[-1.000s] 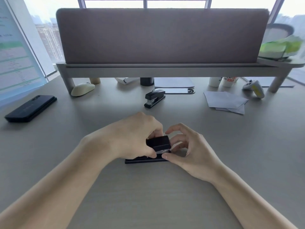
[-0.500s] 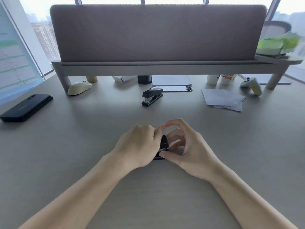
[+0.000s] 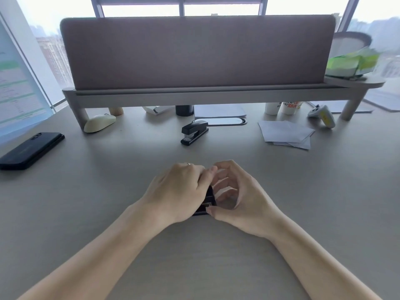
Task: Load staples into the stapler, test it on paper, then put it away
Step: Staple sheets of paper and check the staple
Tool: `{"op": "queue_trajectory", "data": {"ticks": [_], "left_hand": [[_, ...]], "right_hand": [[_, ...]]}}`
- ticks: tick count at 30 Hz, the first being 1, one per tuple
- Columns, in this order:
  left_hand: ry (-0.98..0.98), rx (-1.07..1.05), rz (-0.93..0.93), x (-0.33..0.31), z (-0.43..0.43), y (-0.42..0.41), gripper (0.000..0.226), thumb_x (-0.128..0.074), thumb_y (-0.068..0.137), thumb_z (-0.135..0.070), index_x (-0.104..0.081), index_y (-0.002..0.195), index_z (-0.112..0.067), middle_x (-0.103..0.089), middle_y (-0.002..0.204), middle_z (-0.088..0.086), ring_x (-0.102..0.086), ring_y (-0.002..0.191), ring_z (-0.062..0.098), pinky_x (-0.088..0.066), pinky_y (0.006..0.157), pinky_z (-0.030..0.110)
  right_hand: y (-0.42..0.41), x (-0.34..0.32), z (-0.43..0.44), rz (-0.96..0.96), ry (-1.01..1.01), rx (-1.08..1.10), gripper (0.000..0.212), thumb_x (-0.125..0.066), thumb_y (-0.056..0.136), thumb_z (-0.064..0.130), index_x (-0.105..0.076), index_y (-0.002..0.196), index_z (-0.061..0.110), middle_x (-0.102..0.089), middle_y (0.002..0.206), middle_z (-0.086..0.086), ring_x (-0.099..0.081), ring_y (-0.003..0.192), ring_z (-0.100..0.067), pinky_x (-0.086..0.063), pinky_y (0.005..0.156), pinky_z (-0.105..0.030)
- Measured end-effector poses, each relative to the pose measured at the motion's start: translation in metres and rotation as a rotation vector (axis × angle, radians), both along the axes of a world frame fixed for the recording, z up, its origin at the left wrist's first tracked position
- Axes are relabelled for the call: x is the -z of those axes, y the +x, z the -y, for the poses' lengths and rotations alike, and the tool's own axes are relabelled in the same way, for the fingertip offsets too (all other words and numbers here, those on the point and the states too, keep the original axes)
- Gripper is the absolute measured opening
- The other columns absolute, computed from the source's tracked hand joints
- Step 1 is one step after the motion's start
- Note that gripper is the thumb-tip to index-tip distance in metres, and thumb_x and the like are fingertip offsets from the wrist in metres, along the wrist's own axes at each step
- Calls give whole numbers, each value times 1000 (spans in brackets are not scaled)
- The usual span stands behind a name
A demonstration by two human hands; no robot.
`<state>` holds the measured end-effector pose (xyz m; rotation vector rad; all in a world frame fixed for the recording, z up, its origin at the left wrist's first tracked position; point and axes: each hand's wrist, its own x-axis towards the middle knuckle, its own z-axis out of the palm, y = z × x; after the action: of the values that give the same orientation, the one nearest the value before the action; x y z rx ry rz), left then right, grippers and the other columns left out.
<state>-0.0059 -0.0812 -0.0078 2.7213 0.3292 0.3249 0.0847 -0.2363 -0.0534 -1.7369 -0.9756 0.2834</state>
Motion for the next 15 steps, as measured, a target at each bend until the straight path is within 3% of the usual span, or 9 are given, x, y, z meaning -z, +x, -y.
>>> {"op": "queue_trajectory", "data": {"ticks": [4, 6, 9, 12, 15], "left_hand": [[-66, 12, 106, -17, 0, 29, 45, -39, 107, -46, -58, 75, -21, -62, 71, -6, -61, 75, 23, -52, 74, 39], [-106, 19, 56, -23, 4, 49, 33, -46, 106, -42, -64, 88, -20, -69, 89, -4, -64, 88, 23, -52, 82, 38], [-42, 66, -60, -21, 17, 80, 27, -56, 102, -42, -66, 113, -19, -68, 121, 2, -62, 113, 24, -48, 93, 33], [58, 154, -212, -9, 33, 108, 52, -60, 99, -48, -56, 140, -17, -55, 145, 7, -53, 134, 25, -43, 108, 33], [136, 200, -405, 6, 44, 126, 85, -54, 93, -68, -31, 160, -21, -28, 168, 8, -30, 154, 26, -30, 122, 44]], "right_hand": [[15, -1, 6, -209, 106, -6, 60, -74, 72, 5, -63, 128, 24, -72, 118, -3, -72, 110, -18, -63, 89, -35], [24, -1, 10, -310, 183, 61, 52, -71, 81, -6, -64, 125, 21, -74, 118, -6, -72, 109, -15, -60, 89, -33], [42, -1, 18, -424, 362, 376, 35, -56, 96, -14, -66, 112, 15, -76, 100, -4, -71, 95, -18, -58, 86, -32], [58, -3, 29, -411, 437, 688, 27, -49, 102, -6, -65, 100, 16, -71, 89, -3, -68, 87, -21, -55, 79, -28], [72, 6, 34, -357, 393, 788, 25, -56, 101, 1, -68, 93, 22, -73, 89, -1, -70, 86, -19, -57, 86, -38]]}}
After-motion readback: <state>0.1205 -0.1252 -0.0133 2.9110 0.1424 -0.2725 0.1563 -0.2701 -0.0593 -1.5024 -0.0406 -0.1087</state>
